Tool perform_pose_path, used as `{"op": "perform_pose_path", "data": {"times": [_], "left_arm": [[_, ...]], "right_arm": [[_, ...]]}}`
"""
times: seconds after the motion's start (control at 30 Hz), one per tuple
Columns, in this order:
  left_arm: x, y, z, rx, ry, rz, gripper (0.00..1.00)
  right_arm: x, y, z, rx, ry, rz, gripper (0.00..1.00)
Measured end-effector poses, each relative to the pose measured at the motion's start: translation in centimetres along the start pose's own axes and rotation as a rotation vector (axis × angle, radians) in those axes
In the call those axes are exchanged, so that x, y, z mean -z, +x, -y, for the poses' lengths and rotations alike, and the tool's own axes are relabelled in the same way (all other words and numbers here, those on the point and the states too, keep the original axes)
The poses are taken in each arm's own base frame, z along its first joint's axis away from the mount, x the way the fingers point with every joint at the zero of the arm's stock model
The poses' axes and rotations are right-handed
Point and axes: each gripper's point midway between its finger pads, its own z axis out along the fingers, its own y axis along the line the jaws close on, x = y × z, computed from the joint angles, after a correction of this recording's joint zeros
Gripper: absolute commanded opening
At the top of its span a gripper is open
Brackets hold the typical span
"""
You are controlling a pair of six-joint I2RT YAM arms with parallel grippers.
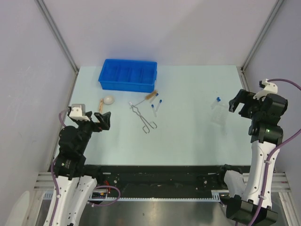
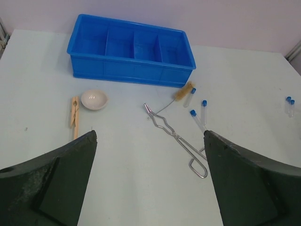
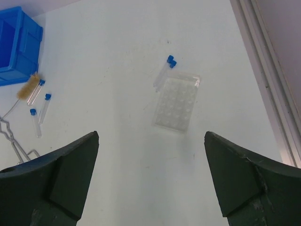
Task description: Organize the chemistry lab equipment
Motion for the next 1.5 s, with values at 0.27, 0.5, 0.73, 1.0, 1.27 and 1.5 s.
{"op": "perform_pose_path", "data": {"times": [0.27,0.5,0.73,1.0,1.27,1.5], "left_arm": [[-1.1,1.2,-0.3,0.001,-0.013,-0.056,1.0],[-1.9,3.8,-0.6,0.007,-0.011,-0.129,1.0],[-3.3,6.8,1.8,0.119,0.099,-0.269,0.93],[-5.6,16.6,4.1,0.335,0.027,-0.655,0.89],[-10.1,21.0,4.1,0.307,-0.217,-0.813,0.67],[-17.4,21.0,2.8,0.187,-0.334,-0.823,0.61]], "right_arm": [[-1.0,1.1,-2.5,0.053,-0.165,-0.016,1.0],[-0.7,7.6,-10.0,0.326,-0.64,-0.134,1.0],[-0.9,12.2,-11.5,0.371,-0.83,-0.217,1.0],[-1.4,13.1,-11.0,0.388,-0.829,-0.209,1.0],[-1.9,13.1,-10.3,0.428,-0.789,-0.202,1.0],[-1.6,12.6,-10.3,0.457,-0.775,-0.173,1.0]]}}
